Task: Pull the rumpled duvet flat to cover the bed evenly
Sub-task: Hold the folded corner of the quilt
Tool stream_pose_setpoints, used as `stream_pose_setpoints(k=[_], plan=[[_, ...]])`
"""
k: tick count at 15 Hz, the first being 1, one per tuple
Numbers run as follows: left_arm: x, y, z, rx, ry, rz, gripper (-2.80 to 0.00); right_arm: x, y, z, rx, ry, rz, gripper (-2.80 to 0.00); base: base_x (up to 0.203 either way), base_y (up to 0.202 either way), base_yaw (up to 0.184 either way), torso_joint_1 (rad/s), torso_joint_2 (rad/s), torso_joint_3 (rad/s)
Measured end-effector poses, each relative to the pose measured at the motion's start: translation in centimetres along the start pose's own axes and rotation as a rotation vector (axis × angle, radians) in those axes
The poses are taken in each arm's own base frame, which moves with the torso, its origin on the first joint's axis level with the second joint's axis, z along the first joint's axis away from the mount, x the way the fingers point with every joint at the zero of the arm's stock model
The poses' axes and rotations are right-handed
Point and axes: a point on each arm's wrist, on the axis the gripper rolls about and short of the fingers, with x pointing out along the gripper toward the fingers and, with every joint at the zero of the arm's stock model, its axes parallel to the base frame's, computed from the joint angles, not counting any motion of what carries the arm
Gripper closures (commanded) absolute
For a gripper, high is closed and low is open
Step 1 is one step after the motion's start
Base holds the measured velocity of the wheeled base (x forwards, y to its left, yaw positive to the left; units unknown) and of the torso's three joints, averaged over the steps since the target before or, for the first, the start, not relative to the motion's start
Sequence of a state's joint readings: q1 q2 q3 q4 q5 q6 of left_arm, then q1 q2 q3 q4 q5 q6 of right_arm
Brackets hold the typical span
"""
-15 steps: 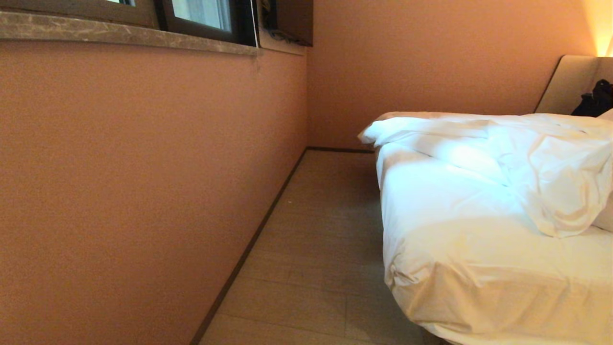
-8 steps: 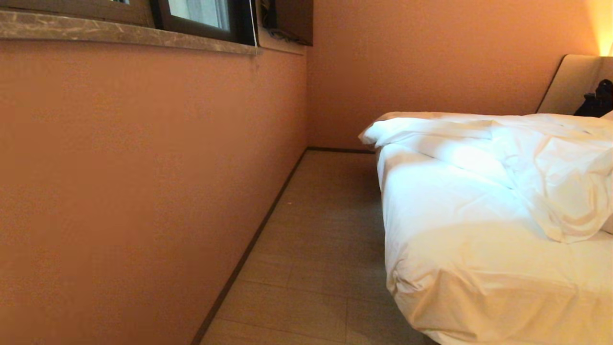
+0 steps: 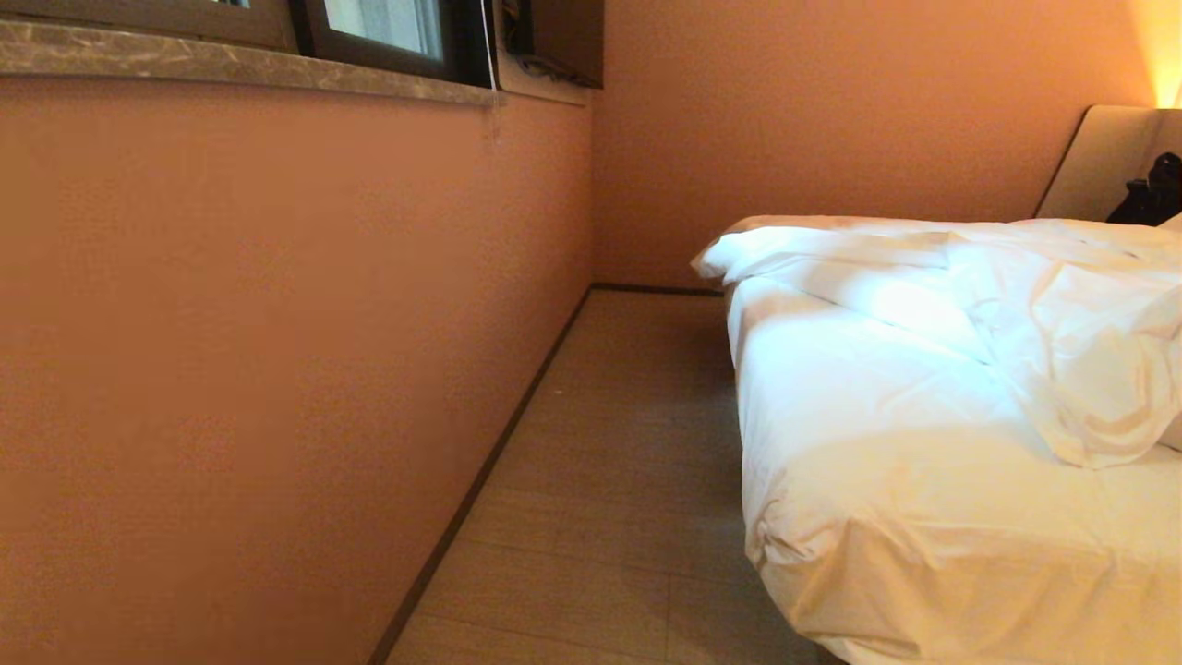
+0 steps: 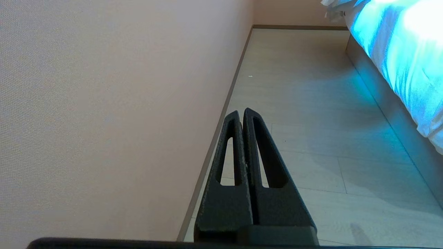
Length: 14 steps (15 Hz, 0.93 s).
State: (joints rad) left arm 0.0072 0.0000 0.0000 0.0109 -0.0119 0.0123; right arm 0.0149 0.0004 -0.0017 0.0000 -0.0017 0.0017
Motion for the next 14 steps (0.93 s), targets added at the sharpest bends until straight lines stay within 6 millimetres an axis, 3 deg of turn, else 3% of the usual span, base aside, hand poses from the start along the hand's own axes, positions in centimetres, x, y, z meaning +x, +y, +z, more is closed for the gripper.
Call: stream_pose_setpoints(k=[14], plan=[[0.00,0.00,0.00,-0.003,0.000,0.001,0.00,0.00,0.00,0.00,0.000,0.000,0.000,0.00,0.000,0.000,0.000,0.000,0.00,0.000]])
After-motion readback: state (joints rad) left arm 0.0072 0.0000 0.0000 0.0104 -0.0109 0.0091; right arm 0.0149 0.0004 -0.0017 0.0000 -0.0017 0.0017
